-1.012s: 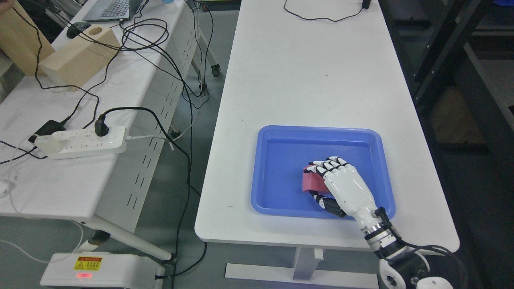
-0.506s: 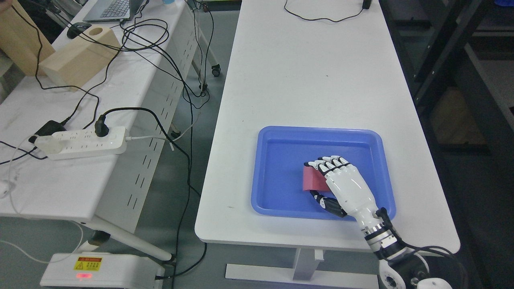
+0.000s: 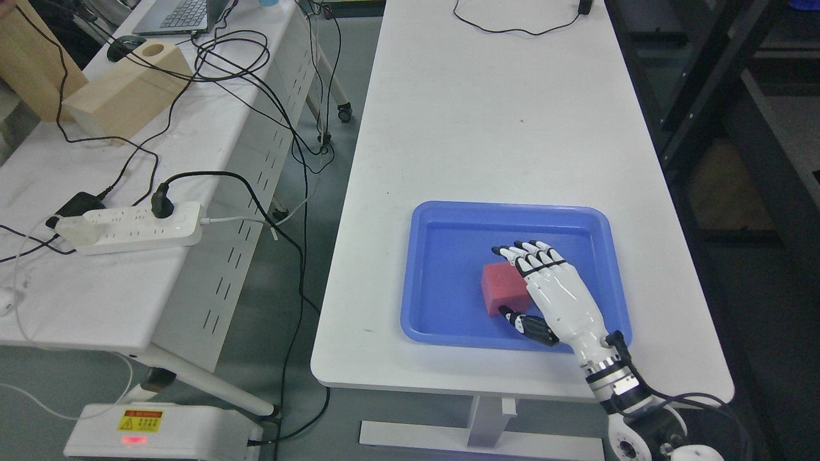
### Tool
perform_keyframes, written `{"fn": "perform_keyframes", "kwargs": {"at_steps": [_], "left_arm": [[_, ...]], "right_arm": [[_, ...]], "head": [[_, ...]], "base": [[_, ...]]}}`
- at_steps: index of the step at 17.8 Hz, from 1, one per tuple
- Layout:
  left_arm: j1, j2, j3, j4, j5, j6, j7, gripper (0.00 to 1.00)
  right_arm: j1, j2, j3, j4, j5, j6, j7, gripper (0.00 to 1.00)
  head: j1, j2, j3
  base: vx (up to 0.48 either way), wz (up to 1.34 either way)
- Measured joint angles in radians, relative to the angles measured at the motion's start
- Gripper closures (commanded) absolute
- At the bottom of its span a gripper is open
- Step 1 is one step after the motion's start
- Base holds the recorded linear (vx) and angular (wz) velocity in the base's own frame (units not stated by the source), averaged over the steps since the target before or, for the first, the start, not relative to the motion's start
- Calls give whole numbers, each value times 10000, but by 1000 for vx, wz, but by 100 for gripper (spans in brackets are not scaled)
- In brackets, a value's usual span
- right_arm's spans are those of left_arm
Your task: Pick pink block from left shelf to tray
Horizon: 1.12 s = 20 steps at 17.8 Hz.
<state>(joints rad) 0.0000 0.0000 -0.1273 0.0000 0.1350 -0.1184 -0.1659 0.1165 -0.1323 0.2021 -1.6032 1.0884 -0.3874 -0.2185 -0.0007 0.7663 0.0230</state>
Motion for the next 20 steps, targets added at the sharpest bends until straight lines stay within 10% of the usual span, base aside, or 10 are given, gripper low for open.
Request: {"fn": "perform_keyframes", "kwargs": {"at_steps": [13, 20], "left_arm": [[0, 0, 0, 0, 0, 0, 0, 0], [0, 0, 0, 0, 0, 0, 0, 0]], "right_arm": [[-51, -334, -1199, -3, -3862, -17, 2146, 1], [84, -283, -1926, -2, -6180, -2017, 2181, 1]], "head": [[0, 1, 0], [0, 0, 0]], "base": [[-13, 0], [-85, -21]]}}
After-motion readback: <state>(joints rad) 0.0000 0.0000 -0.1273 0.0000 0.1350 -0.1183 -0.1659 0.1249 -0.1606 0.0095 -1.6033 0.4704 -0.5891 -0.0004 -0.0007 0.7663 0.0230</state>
